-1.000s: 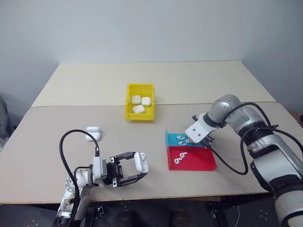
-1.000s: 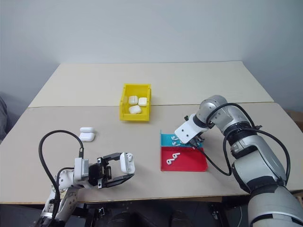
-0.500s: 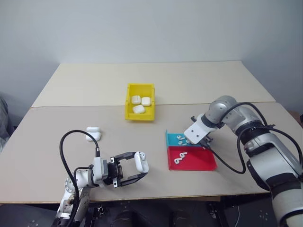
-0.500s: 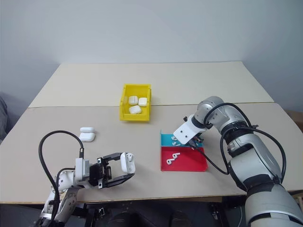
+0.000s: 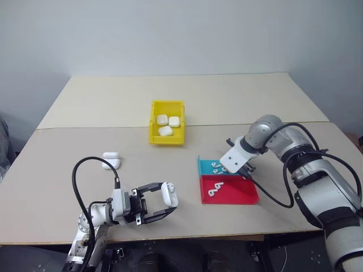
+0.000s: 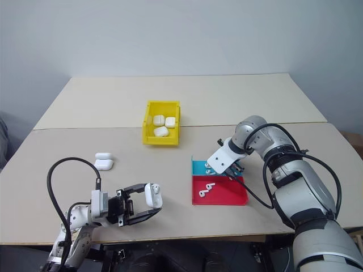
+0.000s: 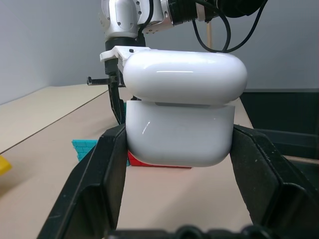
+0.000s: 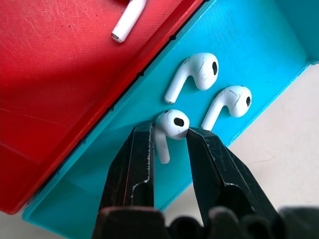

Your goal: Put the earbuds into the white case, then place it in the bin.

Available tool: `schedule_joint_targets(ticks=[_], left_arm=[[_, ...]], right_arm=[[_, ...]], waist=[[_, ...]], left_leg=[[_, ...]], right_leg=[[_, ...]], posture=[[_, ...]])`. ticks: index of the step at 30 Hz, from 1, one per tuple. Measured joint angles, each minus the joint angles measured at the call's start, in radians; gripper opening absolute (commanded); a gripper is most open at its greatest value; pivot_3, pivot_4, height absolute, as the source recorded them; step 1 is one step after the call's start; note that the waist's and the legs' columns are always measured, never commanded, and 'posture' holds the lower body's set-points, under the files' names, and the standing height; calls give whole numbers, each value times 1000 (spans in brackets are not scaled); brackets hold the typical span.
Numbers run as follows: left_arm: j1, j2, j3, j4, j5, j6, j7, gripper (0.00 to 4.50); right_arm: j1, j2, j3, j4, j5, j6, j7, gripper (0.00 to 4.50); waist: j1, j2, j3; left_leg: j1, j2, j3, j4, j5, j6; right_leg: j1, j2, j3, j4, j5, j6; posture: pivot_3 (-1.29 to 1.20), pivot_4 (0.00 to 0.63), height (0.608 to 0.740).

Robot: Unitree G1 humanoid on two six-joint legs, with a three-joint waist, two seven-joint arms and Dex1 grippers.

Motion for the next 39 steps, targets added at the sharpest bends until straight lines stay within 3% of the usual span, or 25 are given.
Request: schedule_joint_targets(ticks=[3,5,12,19,24,27,30,33,39], left_arm=[[0,0,0,0,0,0,4,2993],[0,0,-1,0,0,0,6,2993],[-3,0,-4,-2,1,2,11,2993],[-102,-28,-6,-30,-19,43,55,2993],[-227,-71,-19,-83,-67,133,116,2993],[-282,-99,-46,-139,-105,217,147,2993],[-310,-120,-62,-155,-134,270,156,2993],[-333,-140,-82,-161,-160,324,158,2993],[-352,-153,-87,-168,-197,378,151,2993]], right_arm=[[0,0,0,0,-5,0,-11,1238],[0,0,0,0,-6,0,-11,877],[29,-18,-16,-39,19,21,1,877],[166,-135,-189,-342,208,256,12,877],[332,-199,-486,-776,499,721,-88,877],[491,-190,-731,-1106,836,1091,-230,877],[586,-129,-899,-1310,1126,1288,-396,877],[730,-58,-986,-1483,1413,1399,-579,877],[785,-55,-1031,-1579,1672,1406,-716,877]], waist=[[0,0,0],[0,0,0],[1,0,0],[10,0,0],[19,0,0],[28,0,0],[28,0,0],[24,0,0],[23,0,0]], left_leg=[[0,0,0,0,0,0],[0,0,0,0,0,0],[1,0,0,0,0,0],[0,0,0,0,0,0],[0,0,-1,1,0,0],[0,-1,-3,0,0,0],[1,-1,-5,1,-1,1],[4,-1,-6,1,-1,1],[5,-2,-8,0,-1,2]], right_leg=[[0,0,0,0,0,0],[0,0,0,0,0,0],[0,0,0,0,0,0],[0,0,0,0,0,0],[1,0,1,0,0,0],[2,0,0,-1,0,0],[6,0,-1,-2,0,0],[9,0,-2,-3,0,1],[11,1,-2,-4,0,1]], posture=[[0,150,740],[0,150,740],[0,150,740],[0,150,740],[0,150,740],[0,150,740],[0,150,740],[0,150,740],[0,150,740]])
